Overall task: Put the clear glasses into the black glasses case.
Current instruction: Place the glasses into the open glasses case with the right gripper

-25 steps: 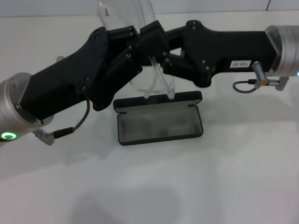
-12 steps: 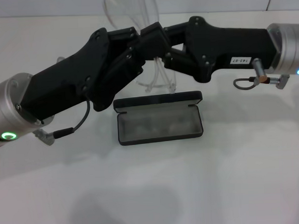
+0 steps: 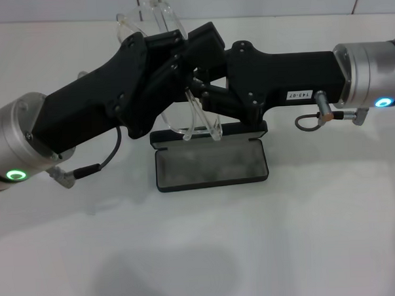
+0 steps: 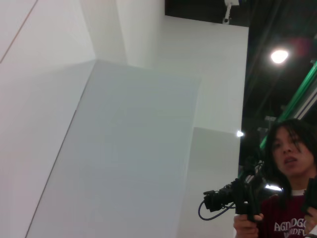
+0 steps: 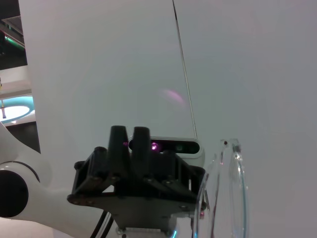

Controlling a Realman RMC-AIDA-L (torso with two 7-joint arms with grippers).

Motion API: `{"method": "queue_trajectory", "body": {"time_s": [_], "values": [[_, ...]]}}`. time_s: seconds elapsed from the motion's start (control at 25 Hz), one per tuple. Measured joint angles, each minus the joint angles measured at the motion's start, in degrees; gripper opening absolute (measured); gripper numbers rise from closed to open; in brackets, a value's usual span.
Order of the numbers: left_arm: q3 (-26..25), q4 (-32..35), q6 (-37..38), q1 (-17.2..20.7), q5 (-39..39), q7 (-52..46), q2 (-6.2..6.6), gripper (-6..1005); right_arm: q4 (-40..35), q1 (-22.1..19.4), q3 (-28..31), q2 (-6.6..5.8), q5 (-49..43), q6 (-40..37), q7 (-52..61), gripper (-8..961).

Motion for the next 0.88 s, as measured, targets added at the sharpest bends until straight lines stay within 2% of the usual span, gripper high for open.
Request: {"method": "queue_trajectory", "body": {"time_s": [0.4, 0.56, 0.68, 0.8, 0.84, 0.88], "values": [[-0.25, -0.44, -1.12, -0.01, -0.1, -0.39, 0.06, 80, 0.01, 0.63, -1.25, -0.03, 0.04, 0.36, 0.0, 128], [-0.73, -0.42, -0.68, 0.5, -0.15, -0.62, 0.64, 80, -0.44, -0.15, 0.07, -0.33, 0.31, 1.36, 0.0, 128], [-2.33, -0.37, 0.97, 1.9, -0.08, -0.88, 1.99, 80, -1.95, -1.5, 1.36, -0.65, 0.07, 2.36, 0.01, 128], [-3.21, -0.16, 1.89, 4.4, -0.03, -1.91, 4.66, 80, -5.59, -3.07, 1.6, -1.22, -1.28, 2.94, 1.19, 129], [-3.48, -0.08, 1.91, 4.98, -0.05, -2.1, 5.23, 80, -7.94, -3.7, 1.6, -1.56, -2.79, 2.96, 2.61, 129], [-4.28, 0.07, 1.96, 6.29, -0.05, -2.35, 6.47, 80, -14.61, -4.92, 1.62, -2.59, -8.05, 3.04, 7.99, 129]]}}
